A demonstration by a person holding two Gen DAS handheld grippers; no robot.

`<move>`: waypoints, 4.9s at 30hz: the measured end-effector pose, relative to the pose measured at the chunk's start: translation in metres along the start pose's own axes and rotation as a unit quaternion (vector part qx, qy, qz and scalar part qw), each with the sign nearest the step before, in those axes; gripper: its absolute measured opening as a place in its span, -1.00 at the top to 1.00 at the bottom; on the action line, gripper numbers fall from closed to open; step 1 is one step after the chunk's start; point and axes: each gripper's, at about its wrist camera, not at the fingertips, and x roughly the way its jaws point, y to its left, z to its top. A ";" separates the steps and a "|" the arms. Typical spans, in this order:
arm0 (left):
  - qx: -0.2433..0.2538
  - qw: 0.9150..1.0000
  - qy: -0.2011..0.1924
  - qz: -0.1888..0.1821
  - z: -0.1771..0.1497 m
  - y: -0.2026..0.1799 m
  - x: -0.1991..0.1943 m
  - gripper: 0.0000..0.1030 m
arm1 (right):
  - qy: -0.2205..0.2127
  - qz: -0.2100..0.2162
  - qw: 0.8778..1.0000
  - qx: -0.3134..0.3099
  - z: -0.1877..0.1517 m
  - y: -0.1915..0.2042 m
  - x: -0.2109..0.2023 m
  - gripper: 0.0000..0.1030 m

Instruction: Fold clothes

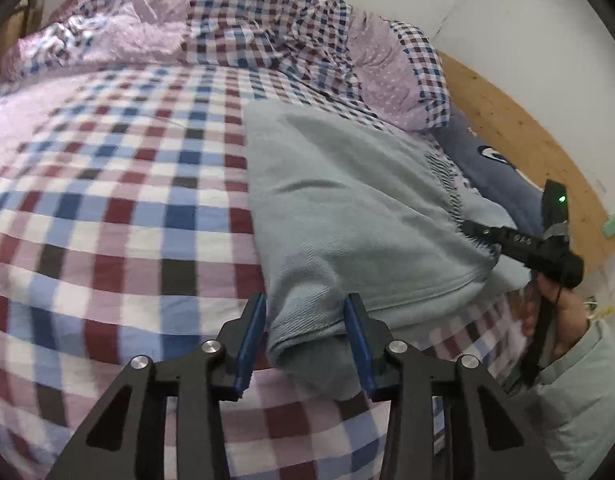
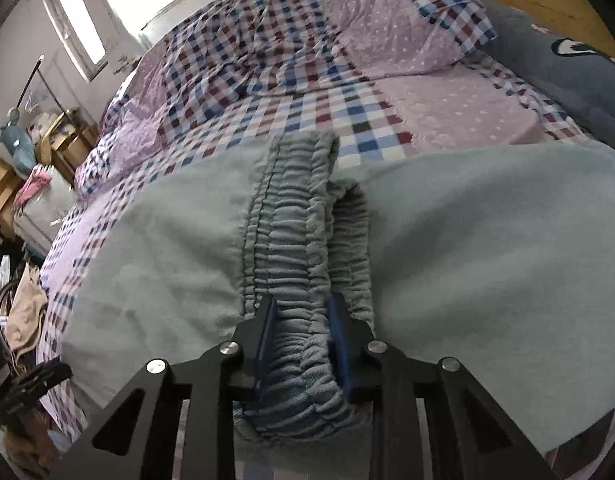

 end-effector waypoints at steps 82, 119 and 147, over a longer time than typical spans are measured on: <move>-0.183 0.974 -0.012 -0.135 -0.014 0.060 0.006 -0.89 | -0.180 -0.046 0.962 -0.199 -0.083 0.132 -0.055 -0.42; -0.291 0.875 0.048 -0.384 0.028 0.075 0.036 -0.89 | -0.192 -0.161 0.796 -0.551 -0.177 0.283 0.047 -0.61; -0.304 0.894 0.063 -0.322 0.040 0.109 0.060 -0.89 | -0.154 -0.066 0.865 -0.473 -0.141 0.272 0.014 0.70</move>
